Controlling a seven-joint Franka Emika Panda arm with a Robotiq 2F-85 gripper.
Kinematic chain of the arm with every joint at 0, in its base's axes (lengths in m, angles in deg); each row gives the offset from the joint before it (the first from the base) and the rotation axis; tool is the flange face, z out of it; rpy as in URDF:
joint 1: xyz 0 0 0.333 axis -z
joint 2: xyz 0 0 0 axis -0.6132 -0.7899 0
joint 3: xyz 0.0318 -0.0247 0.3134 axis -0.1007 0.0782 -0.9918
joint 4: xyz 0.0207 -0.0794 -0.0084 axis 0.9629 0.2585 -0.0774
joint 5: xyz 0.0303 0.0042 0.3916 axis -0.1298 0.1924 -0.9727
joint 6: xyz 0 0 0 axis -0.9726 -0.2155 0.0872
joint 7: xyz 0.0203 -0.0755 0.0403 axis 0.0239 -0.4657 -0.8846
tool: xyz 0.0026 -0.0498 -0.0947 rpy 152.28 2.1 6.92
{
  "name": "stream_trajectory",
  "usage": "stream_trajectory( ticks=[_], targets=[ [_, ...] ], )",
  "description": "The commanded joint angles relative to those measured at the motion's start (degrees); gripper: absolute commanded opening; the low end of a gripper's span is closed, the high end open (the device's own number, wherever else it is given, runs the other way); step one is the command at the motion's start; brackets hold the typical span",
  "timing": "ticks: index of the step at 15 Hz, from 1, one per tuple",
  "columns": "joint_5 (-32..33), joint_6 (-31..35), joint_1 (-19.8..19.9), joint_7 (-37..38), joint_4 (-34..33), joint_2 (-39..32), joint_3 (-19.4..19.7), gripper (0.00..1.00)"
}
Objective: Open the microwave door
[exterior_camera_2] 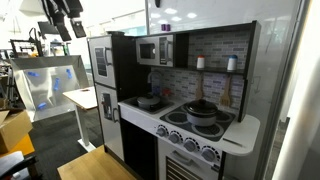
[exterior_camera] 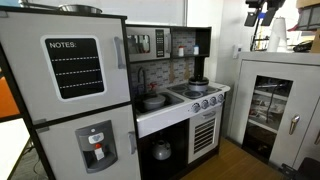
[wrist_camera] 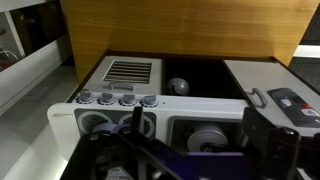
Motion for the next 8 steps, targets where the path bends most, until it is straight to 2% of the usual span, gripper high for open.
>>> stream_trajectory(
  ticks=[1, 8],
  targets=[
    [-1.0, 0.4, -0.8, 0.4, 0.6, 0.2, -0.7, 1.0],
    [-5.4, 4.8, -5.3, 4.4, 4.9, 0.0, -5.4, 1.0]
  ],
)
